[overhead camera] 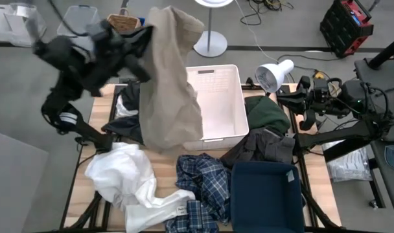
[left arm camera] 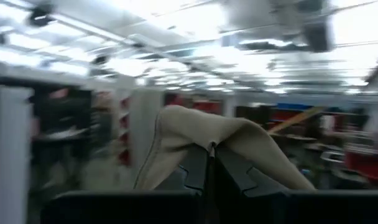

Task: Sort clothes
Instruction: Put the brown shorts into the white laundry bin

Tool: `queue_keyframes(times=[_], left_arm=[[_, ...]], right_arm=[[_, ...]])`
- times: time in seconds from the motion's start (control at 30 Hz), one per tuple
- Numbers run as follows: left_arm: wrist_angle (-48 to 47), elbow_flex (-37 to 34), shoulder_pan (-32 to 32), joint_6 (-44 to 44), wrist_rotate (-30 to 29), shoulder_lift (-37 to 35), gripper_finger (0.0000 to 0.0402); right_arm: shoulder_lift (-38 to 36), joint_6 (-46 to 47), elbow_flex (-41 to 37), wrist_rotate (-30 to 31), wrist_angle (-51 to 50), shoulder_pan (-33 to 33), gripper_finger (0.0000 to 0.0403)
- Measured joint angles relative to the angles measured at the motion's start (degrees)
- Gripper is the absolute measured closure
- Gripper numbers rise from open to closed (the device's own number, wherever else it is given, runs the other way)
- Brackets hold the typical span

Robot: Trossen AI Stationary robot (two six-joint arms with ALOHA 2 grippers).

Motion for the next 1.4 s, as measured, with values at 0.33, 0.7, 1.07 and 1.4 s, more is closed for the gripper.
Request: queue_keyframes(times=[0.33,0.7,1.07,1.4], left_arm=[[23.0,3.78,0.08,-1.83,-25.29,11.61,0.0401],[24.4,4.21,-1.02,-10.02,-32.34,15.89,0.0401],[24.9,4.24,-1.59,-11.35,-30.66,17.46,0.0401],[14.25,4.15,-1.3,-13.23,-22.82,16.78,0.0401]], right_arm=[[0.02,0.0,0.0,0.0,0.03,0.0,0.0364],[0.02,0.02,0.0,0.0,0.01,0.0,0.0364],[0.02,0.02,0.0,-0.02,0.03,0.0,0.0364],[0.02,0.02,0.0,0.0,0.03,0.0,0.0364]])
